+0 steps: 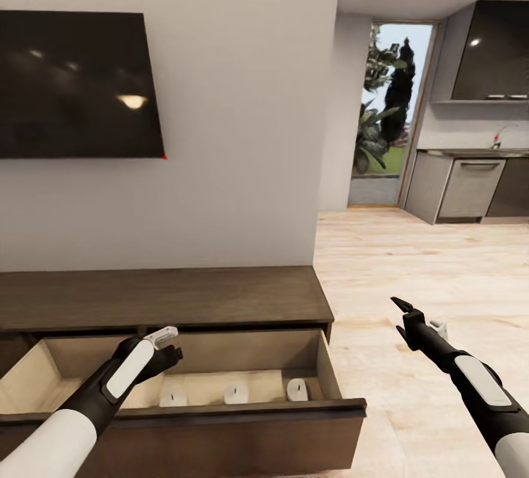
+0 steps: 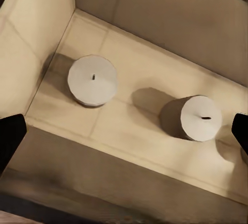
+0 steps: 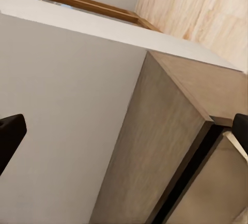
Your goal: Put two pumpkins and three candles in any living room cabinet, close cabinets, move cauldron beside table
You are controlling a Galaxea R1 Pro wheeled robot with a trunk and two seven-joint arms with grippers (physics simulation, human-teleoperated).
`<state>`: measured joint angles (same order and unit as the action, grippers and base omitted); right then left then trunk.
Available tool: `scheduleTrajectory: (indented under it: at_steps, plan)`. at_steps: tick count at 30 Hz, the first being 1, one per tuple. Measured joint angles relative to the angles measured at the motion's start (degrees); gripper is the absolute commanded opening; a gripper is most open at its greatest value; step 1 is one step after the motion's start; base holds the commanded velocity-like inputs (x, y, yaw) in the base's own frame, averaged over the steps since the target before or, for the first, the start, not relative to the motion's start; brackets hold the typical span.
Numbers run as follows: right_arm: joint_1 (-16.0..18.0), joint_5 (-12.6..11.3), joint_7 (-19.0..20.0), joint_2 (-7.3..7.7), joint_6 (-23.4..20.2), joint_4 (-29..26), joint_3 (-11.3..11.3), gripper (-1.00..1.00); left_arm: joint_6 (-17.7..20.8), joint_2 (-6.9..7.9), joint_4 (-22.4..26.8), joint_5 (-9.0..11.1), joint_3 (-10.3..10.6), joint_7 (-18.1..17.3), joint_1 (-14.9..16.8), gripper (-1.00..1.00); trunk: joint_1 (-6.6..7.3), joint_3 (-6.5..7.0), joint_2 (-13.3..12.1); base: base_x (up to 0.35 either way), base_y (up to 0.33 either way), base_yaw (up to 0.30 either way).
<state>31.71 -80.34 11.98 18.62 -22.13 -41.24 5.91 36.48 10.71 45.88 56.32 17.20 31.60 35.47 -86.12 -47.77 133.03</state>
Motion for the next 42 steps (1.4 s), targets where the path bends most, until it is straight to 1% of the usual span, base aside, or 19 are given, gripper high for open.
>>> scheduleTrajectory:
  at_steps: [32,42]
  plan:
    - [0.00,0.00,0.13,-0.06,-0.09,0.00,0.00,1.00,-0.02,-0.24,0.00,-0.01,-0.02,0.00,0.00,1.00,7.00,5.74,-12.84,-0.331,0.000,0.000]
    - [-0.01,0.05,0.18,-0.06,-0.03,-0.09,0.00,1.00,0.01,-0.12,-0.04,0.32,0.01,0.00,0.00,1.00,9.20,7.54,-16.85,-0.338,0.000,0.000]
